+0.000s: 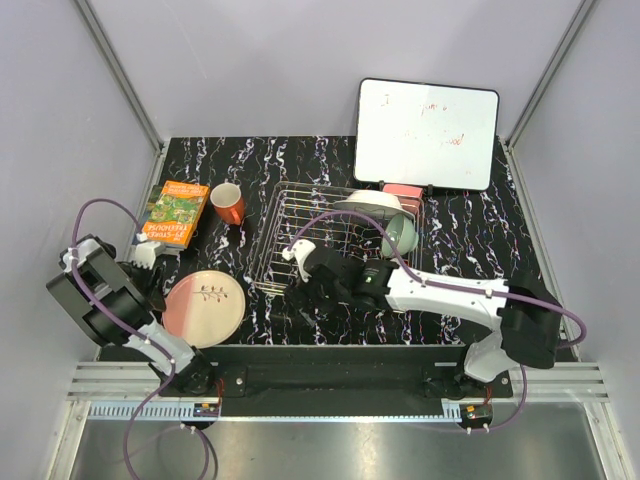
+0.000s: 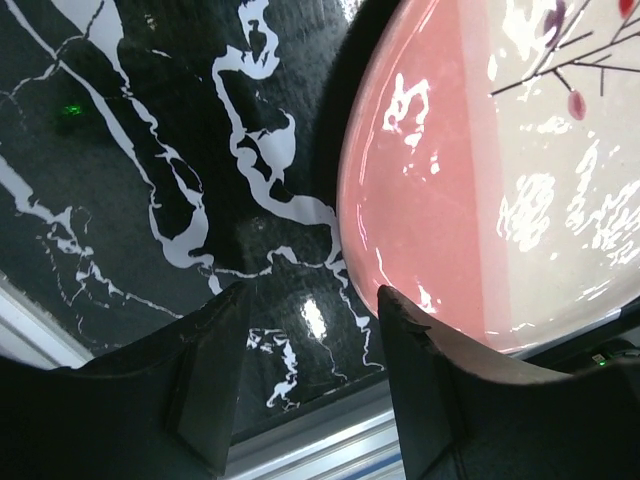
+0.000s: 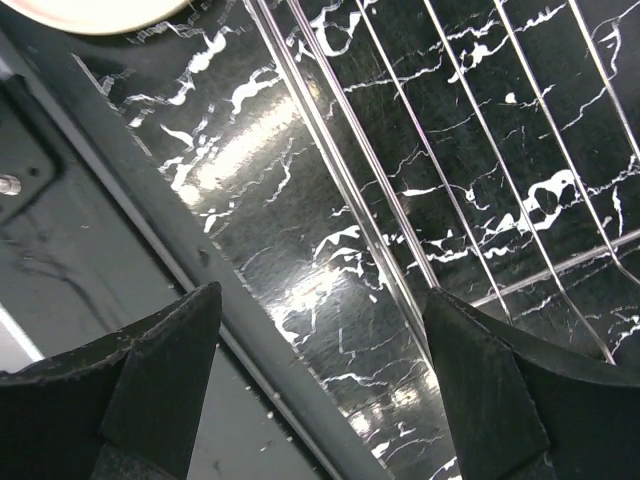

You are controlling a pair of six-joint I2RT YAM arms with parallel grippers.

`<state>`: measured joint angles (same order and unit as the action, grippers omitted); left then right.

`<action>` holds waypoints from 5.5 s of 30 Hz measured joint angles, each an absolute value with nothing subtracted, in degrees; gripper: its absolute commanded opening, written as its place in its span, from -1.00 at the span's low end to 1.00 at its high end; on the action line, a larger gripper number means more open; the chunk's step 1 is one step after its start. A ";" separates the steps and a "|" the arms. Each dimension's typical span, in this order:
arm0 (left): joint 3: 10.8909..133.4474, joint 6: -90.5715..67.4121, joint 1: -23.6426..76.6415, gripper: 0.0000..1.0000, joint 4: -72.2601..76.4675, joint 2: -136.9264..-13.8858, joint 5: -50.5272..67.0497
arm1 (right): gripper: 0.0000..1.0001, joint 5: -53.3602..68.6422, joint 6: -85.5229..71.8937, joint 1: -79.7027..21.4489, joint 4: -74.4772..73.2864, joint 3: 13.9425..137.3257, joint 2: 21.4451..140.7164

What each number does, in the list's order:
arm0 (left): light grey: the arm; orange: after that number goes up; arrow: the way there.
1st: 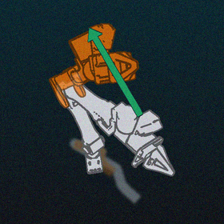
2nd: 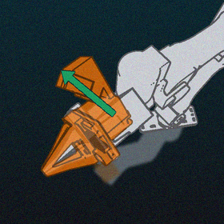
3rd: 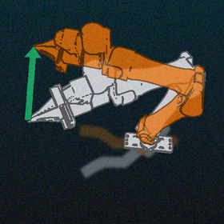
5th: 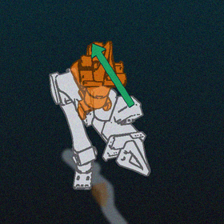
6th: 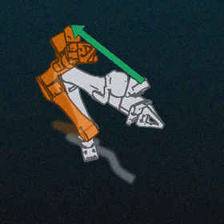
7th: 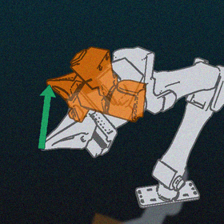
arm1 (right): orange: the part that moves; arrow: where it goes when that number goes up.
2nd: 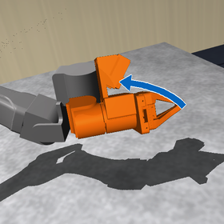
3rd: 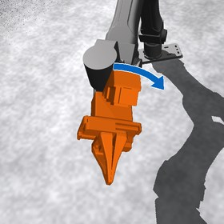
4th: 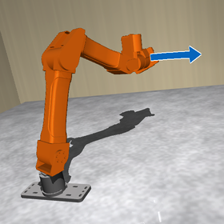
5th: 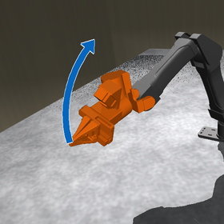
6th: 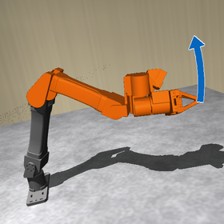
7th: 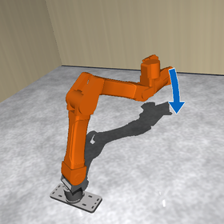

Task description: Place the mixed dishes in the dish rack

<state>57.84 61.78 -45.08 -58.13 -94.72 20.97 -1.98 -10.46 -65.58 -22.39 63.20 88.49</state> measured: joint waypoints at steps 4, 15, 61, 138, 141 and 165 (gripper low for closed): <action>57.84 61.14 -44.23 0.11 -56.93 -96.03 20.95 | 0.74 -2.42 -11.90 -65.71 -22.61 62.63 85.60; 57.47 58.35 -39.88 0.09 -53.82 -96.18 20.56 | 0.69 -4.69 -13.10 -68.64 -25.43 63.44 83.22; 51.79 52.49 -28.42 -1.00 -45.91 -89.86 17.72 | 0.84 -9.63 -10.33 -69.06 -18.06 52.60 85.62; 59.64 89.97 -26.11 -1.00 -66.39 -63.42 37.58 | 0.89 27.31 7.42 -62.19 17.72 96.14 125.43; 59.64 89.95 -25.21 -1.00 -66.96 -63.42 37.60 | 0.89 27.35 6.52 -62.15 18.70 96.20 125.58; 62.19 88.47 -23.05 -1.00 -71.18 -63.33 36.40 | 0.72 28.40 4.60 -61.78 27.11 90.85 124.86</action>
